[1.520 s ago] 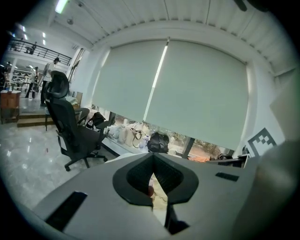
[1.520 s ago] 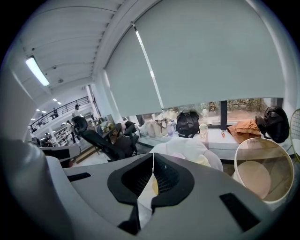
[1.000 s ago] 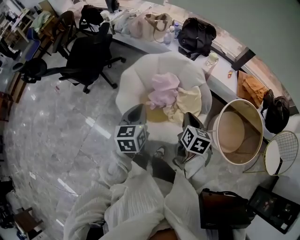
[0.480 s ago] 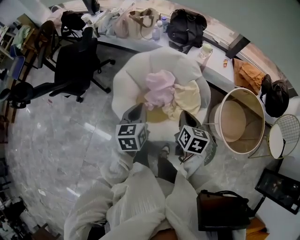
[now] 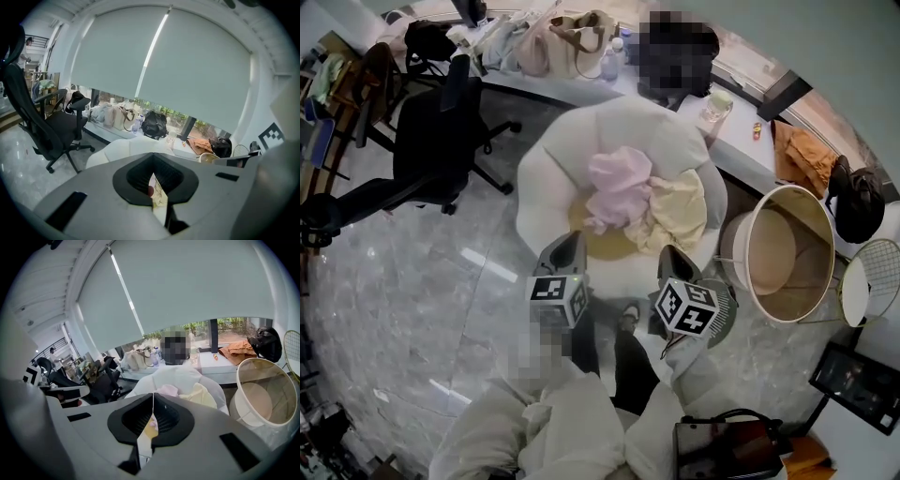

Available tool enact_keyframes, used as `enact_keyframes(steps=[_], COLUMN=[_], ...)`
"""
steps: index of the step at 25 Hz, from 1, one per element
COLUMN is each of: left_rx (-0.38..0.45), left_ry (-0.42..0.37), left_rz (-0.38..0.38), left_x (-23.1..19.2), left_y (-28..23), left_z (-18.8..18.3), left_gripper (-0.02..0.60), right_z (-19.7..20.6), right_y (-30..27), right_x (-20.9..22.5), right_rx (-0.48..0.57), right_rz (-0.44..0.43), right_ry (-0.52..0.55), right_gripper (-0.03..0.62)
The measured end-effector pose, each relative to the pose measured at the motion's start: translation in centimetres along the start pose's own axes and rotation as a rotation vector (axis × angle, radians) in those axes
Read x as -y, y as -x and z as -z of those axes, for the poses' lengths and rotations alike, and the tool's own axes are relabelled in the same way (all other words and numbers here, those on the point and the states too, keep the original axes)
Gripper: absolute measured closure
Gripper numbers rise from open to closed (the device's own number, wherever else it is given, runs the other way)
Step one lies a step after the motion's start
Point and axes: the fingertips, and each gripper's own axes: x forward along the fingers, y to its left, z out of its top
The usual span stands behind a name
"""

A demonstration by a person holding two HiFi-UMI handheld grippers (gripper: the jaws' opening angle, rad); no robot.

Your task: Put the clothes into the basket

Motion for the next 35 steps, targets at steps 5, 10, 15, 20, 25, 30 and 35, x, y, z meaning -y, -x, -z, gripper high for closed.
enact_keyframes(steps=[5,10,15,20,25,30,35], left_rx=[-0.037,-0.082,-0.111,-0.13,-0.135,-0.137,-0.161], left_ry=[0.022,0.024,0.009,0.028,0.025,0.037,0.051], left_rz=[-0.025,-0.029,-0.03,-0.031,-0.025,-0.024,-0.024], left_x=[-3.4,-6.2,-8.5,-10.1,-11.5,-12.5,-13.6], left_y=[-3.6,-6.6,-10.5,-13.6,-15.3,-15.8,-16.0], left_z=[4.0,9.5,13.7,16.4,16.5,16.3,16.9], left_gripper=[0.575,0.575,0.575,0.575,0.575,0.575,0.575], right_z=[3.9,9.1,12.9,14.8,15.5,16.0,16.9], right_y=[-5.1,-9.8,-14.8,-18.0,-20.5,-23.2,-25.9], right_x=[-0.1,0.1,1.6,2.6,2.1,2.5,3.4], right_rx=[-0.038,-0.071,-0.093,-0.113,-0.12,-0.13,-0.151], right_rz=[-0.011,-0.025,0.0,0.025,-0.001,0.003,0.033], right_ry=[0.002,0.016,-0.027,-0.047,-0.056,-0.066,-0.041], right_gripper=[0.569,0.569,0.569,0.569,0.569,0.568,0.566])
